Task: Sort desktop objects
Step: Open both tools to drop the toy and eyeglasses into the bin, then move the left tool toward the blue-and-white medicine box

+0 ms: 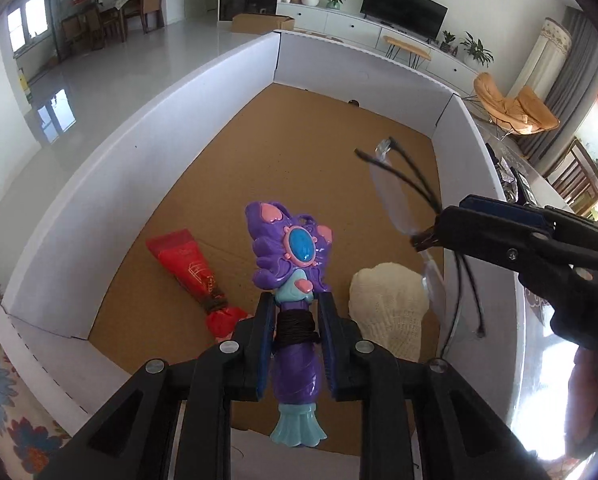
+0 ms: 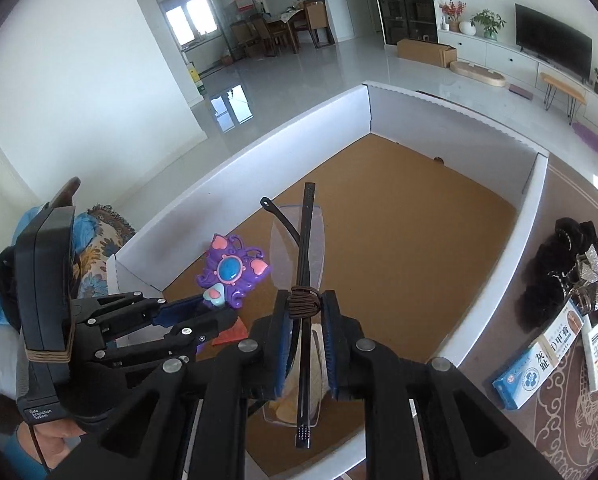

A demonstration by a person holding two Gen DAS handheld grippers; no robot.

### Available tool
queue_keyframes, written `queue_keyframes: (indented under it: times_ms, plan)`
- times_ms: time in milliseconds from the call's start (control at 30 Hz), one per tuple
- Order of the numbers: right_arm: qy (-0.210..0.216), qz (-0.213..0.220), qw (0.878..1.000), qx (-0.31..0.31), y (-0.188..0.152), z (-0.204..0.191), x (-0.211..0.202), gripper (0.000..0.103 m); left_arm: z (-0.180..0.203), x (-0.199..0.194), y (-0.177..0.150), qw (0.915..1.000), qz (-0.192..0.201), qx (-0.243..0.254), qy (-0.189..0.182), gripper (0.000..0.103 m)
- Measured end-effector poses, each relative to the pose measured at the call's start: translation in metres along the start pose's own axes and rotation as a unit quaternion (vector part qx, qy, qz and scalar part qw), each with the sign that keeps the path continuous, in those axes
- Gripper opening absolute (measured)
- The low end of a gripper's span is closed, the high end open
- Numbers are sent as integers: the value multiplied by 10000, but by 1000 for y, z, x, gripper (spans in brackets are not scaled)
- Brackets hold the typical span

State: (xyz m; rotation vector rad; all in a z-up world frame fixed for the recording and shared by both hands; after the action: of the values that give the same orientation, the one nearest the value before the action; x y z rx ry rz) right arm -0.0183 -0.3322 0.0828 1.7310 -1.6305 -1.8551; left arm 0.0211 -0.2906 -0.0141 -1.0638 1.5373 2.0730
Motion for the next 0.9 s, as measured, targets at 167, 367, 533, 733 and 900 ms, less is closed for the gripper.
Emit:
queue_keyframes:
  times_ms: [167,367,533,733,900]
  plan:
    - [-64,304,9994,157,-9,7,3,84,4,-9,-4,9997,229,-50,18,58]
    - [-389,1022,9939,144,-11,53,-51,92,48,-46,11,9949,907,274,-332,59]
    - [-1385,1273,9820,140,-46,139,-99,96,134,-77,5,9820,1203,809,-1212,78]
    - [-2347,604,9671,779,-141,253,-137,96,235,-62,-52,9713,633,1144,-1988,96]
    - [-2689,273,9596,787,-199,289,-165,96,286,-8,-103,9731,216,1706,-1536,96]
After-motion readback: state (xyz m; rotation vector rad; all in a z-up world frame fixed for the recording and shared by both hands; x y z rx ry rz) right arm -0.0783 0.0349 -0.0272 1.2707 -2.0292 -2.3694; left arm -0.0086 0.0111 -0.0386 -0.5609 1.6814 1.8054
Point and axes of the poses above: each gripper's, at about its wrist camera, not at the fingertips, and x roughly the way its jaws point, z to its right, y to its top, the point moved 6 cm from there along x, roughly the way its jaws point, and after that the axes turned 13 degrees about z, right-handed, at the moved point
